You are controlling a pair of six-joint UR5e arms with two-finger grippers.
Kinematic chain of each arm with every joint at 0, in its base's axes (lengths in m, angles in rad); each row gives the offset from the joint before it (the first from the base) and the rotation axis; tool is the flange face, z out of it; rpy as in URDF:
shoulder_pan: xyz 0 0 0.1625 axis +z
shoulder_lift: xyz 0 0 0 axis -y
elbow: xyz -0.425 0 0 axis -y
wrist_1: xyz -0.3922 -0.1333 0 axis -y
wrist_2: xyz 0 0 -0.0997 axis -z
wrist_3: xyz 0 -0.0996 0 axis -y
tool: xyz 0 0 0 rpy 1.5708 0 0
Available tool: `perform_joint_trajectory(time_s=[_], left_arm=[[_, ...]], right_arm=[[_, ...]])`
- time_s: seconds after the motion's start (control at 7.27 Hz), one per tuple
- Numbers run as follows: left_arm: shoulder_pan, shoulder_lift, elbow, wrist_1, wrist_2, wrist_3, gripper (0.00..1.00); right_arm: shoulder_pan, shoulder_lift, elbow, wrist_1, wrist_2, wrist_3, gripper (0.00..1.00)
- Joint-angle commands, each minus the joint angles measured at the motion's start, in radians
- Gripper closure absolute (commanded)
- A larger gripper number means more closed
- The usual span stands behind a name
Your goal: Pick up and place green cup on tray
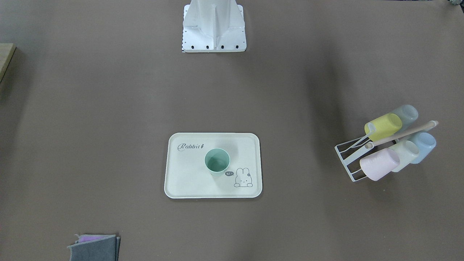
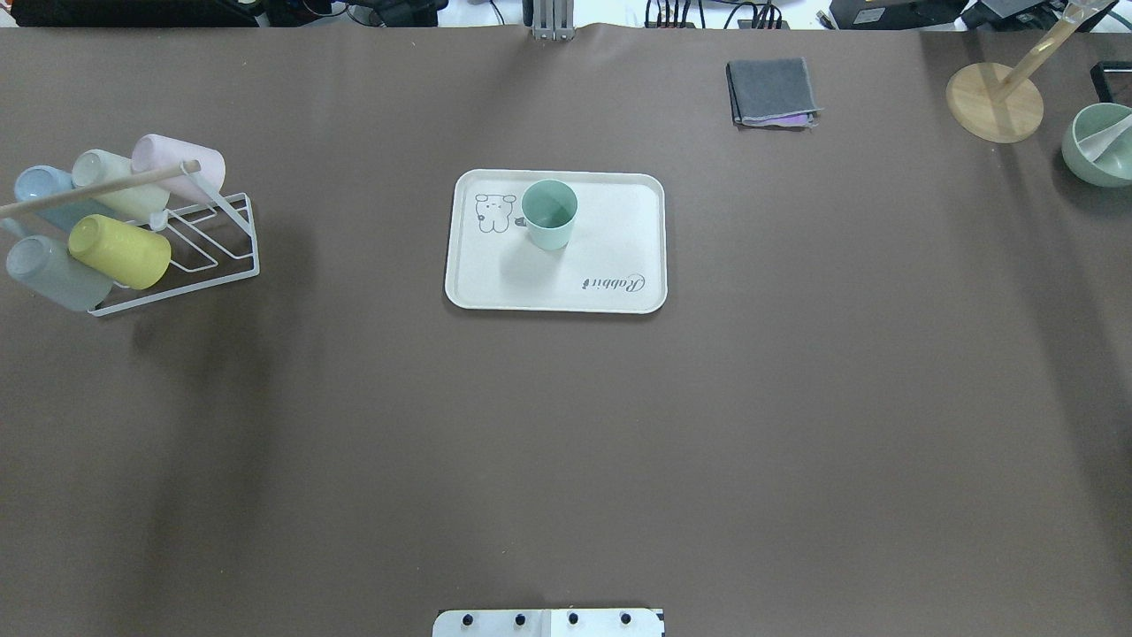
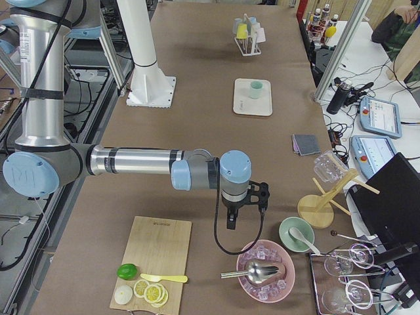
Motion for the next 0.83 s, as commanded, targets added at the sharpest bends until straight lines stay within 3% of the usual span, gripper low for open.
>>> perform_joint_trajectory(time_s=[0.0,0.69], left_arm=[[0.013,0.016,-0.005,0.007,0.024,0.003,0.03],[0.071,-0.031,0.007,0.116,0.055,0.1,0.03]], right_arm=[[0.0,0.0,0.0,0.0,0.0,0.0,0.0],[0.0,0.002,0.0,0.0,-0.002,0.0,0.0]])
